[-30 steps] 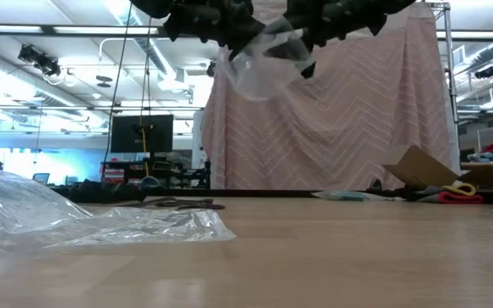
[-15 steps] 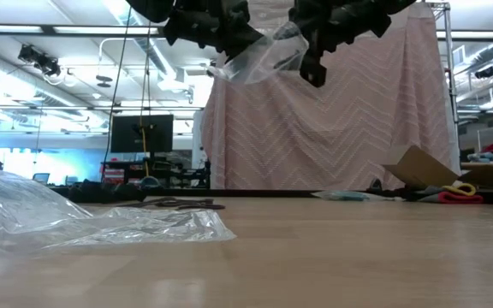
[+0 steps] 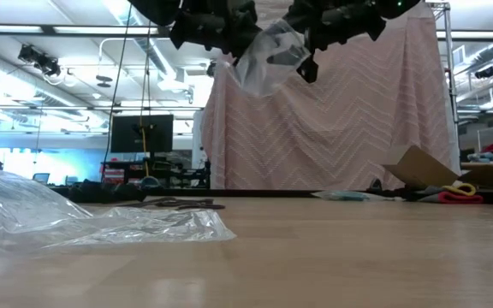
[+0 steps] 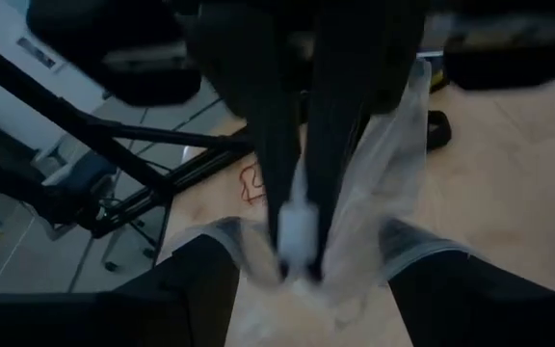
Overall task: Sort rubber bands
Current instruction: Open the bottom center transparent zip bag
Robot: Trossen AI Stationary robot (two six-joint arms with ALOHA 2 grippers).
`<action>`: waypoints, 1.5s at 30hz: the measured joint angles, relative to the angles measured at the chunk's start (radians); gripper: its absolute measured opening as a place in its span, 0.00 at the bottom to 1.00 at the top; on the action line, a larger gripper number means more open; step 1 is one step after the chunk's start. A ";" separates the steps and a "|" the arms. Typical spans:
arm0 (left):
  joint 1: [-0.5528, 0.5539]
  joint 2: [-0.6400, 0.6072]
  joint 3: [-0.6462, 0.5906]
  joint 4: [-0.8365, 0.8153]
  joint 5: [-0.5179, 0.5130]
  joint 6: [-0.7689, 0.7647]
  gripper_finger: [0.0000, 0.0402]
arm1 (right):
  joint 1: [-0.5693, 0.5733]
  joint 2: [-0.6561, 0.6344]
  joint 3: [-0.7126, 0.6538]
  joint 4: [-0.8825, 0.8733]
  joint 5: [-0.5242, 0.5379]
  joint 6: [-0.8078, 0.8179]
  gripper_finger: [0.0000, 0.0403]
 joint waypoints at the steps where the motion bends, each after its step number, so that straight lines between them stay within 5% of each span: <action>1: -0.005 0.010 0.000 0.013 0.015 -0.014 0.00 | 0.000 0.007 0.000 0.007 -0.009 0.000 0.58; 45: -0.029 0.065 0.000 0.026 0.107 -0.078 0.00 | 0.004 0.069 0.000 0.100 -0.040 0.027 0.49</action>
